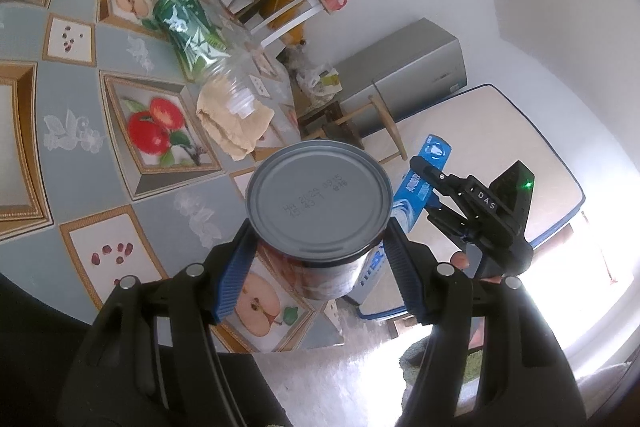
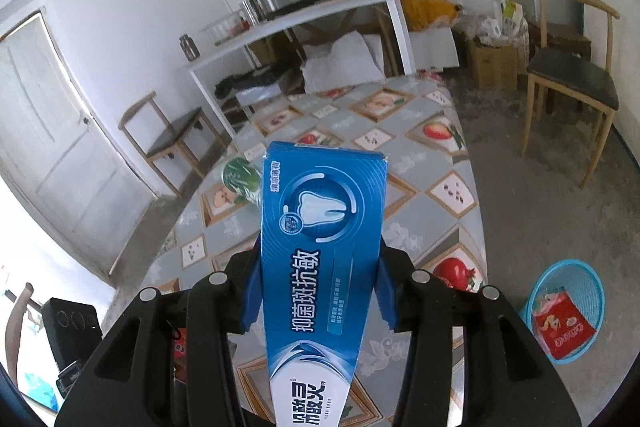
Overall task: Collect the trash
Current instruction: 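Hold the red can and toothpaste box raised in both grippers, then carry the can and toothpaste box over the wastebasket and open both grippers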
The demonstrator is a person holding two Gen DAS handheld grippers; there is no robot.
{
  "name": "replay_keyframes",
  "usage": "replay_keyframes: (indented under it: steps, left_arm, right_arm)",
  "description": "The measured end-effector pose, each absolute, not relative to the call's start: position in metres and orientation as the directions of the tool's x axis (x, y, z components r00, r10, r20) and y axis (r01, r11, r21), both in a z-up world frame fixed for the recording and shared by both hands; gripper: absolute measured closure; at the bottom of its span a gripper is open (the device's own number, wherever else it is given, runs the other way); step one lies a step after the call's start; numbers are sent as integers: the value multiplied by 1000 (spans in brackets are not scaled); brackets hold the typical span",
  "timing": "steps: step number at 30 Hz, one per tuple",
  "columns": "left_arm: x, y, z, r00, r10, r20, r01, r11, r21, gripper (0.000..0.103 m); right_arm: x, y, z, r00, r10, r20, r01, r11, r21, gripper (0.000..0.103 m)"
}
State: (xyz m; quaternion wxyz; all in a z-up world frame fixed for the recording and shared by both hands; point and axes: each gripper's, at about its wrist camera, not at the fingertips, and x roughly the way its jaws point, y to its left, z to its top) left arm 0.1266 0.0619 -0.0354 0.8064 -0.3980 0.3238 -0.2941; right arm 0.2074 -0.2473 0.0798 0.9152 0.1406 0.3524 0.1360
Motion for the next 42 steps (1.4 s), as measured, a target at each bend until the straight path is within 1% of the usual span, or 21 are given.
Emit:
replay_keyframes:
  steps: [7, 12, 16, 21, 27, 32, 37, 42]
  left_arm:
    - [121, 54, -17, 626, -727, -281, 241, 524, -817, 42]
    - [124, 36, -7, 599, -748, -284, 272, 524, -807, 42]
    - [128, 12, 0, 562, -776, -286, 301, 514, -803, 42]
    - [138, -27, 10, 495, -817, -294, 347, 496, -796, 42]
    - [161, -104, 18, 355, -877, -325, 421, 460, -781, 42]
    - [183, -183, 20, 235, -898, -371, 470, 439, -765, 42]
    - [205, -260, 8, 148, -875, -460, 498, 468, -730, 42]
    - [232, -335, -23, 91, -809, -580, 508, 539, -672, 42]
  right_arm:
    - [189, -266, 100, 773, 335, -539, -148, 921, 359, 58]
    - [164, -297, 112, 826, 290, -482, -117, 927, 357, 58]
    - [146, -334, 116, 857, 235, -459, -57, 928, 368, 58]
    - [118, -389, 117, 887, 125, -444, 56, 926, 372, 58]
    - [86, -458, 98, 883, -20, -470, 217, 903, 370, 58]
    - [74, -521, 64, 847, -101, -522, 346, 851, 395, 58]
    - [78, -570, 21, 806, -133, -576, 433, 797, 422, 58]
    - [99, -611, -18, 771, -164, -615, 506, 744, 436, 58]
